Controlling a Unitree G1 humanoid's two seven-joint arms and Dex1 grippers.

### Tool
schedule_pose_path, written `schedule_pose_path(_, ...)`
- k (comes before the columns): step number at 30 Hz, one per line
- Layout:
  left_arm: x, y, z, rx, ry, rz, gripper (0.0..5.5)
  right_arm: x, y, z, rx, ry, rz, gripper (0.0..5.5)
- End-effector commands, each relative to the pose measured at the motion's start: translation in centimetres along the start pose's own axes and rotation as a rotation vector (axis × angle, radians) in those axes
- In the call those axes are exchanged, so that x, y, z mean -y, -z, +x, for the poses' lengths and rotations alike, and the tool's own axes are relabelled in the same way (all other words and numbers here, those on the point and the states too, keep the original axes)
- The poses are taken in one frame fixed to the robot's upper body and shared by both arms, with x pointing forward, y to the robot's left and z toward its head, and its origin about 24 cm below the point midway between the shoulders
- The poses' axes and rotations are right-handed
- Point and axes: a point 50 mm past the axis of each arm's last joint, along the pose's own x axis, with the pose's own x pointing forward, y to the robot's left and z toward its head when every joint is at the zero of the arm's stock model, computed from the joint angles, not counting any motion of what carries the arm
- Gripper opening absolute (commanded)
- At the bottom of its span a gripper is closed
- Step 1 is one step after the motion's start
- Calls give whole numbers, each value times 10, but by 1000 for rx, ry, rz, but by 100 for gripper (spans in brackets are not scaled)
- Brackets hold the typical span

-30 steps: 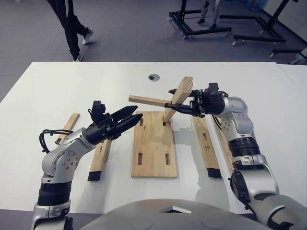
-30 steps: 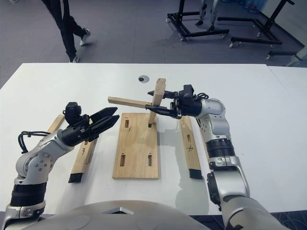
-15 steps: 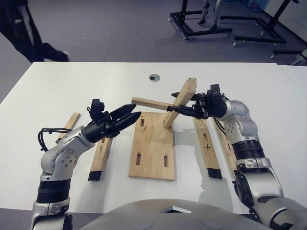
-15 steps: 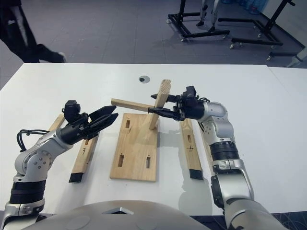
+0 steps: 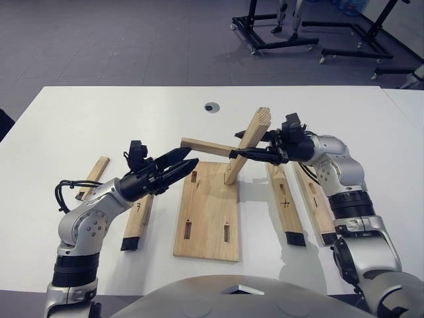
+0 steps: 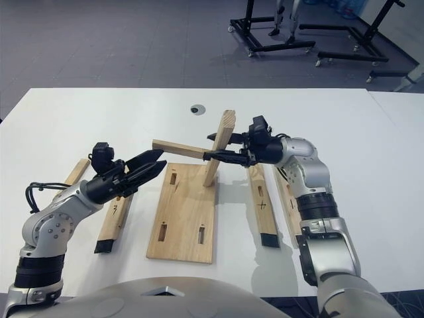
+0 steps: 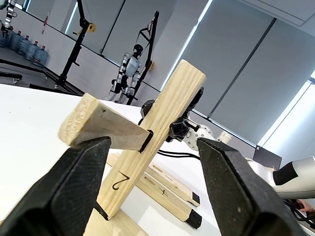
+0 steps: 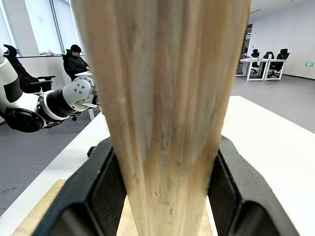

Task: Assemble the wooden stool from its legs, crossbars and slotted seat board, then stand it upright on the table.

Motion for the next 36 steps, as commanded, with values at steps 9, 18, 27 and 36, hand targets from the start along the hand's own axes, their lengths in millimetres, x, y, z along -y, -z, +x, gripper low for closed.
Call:
schedule_pose_path(9,3,6,4,7,-32,11,320,6,-34,-21,177,155,66,286)
schedule_pose_path(18,1,12,2,-37,-58,26,320,-18,-78,-46,511,314,-82,286)
schedule_pose_path(27,-2,14,10,-45,-51,27,320,-5,-52,-14,292,196,27,286)
schedule_pose_path(36,-2,16,9,-34,-68,25,320,-12,-95,-21,485,151,-55,286)
